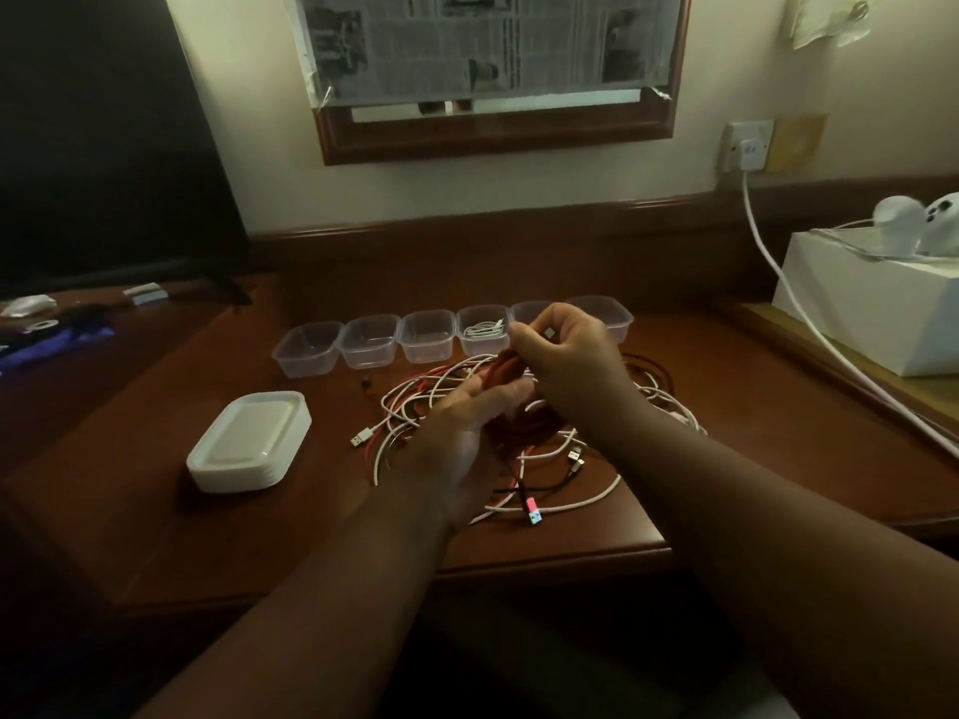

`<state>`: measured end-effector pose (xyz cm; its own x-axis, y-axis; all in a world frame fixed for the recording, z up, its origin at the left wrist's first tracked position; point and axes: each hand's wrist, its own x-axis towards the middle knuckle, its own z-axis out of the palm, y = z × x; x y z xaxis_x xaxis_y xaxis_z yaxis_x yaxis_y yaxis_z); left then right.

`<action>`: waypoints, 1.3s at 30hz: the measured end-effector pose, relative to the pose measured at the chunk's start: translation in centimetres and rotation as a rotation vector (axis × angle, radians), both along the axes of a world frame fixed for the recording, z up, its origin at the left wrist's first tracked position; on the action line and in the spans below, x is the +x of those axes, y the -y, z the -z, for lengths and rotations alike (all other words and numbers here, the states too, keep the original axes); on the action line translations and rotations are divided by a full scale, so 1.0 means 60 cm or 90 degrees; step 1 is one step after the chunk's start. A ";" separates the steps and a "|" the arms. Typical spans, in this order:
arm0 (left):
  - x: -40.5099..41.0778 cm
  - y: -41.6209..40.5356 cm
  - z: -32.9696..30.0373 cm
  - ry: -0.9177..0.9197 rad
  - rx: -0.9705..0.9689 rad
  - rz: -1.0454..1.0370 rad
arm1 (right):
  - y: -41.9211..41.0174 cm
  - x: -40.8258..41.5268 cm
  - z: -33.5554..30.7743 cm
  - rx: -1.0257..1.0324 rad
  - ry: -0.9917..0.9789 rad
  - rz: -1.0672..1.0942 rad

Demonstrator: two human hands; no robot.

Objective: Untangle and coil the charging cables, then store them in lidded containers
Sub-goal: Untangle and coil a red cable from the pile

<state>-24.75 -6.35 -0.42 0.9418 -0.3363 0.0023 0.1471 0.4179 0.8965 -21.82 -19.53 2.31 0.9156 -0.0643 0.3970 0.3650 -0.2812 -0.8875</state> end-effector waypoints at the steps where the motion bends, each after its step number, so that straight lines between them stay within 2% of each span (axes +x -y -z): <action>1: 0.003 0.001 0.003 0.002 0.017 -0.027 | -0.005 0.006 0.005 -0.001 -0.008 -0.005; 6: 0.013 0.005 0.025 0.091 0.138 -0.145 | -0.012 0.027 0.024 -0.003 -0.018 0.019; 17: 0.035 -0.016 0.037 0.137 0.272 -0.141 | -0.021 0.032 0.037 -0.113 0.068 0.035; 23: 0.047 -0.050 0.044 0.092 0.181 -0.032 | -0.025 0.034 0.028 -0.100 0.043 0.003; 28: 0.048 -0.046 0.044 0.056 0.070 -0.002 | -0.024 0.039 0.022 -0.070 -0.005 -0.024; 32: 0.040 -0.035 0.038 0.005 -0.018 0.030 | -0.017 0.043 0.017 -0.091 0.004 -0.024; 36: 0.043 -0.022 0.024 0.004 -0.023 0.084 | -0.008 0.049 0.018 -0.114 0.016 -0.018; 39: 0.044 -0.009 0.018 0.026 0.021 0.071 | 0.000 0.051 0.020 -0.111 0.005 -0.001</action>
<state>-22.12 -5.79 -1.51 0.8982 -0.4388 0.0269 0.1541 0.3715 0.9156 -18.78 -19.54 1.11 0.9123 0.0077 0.4094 0.3726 -0.4300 -0.8223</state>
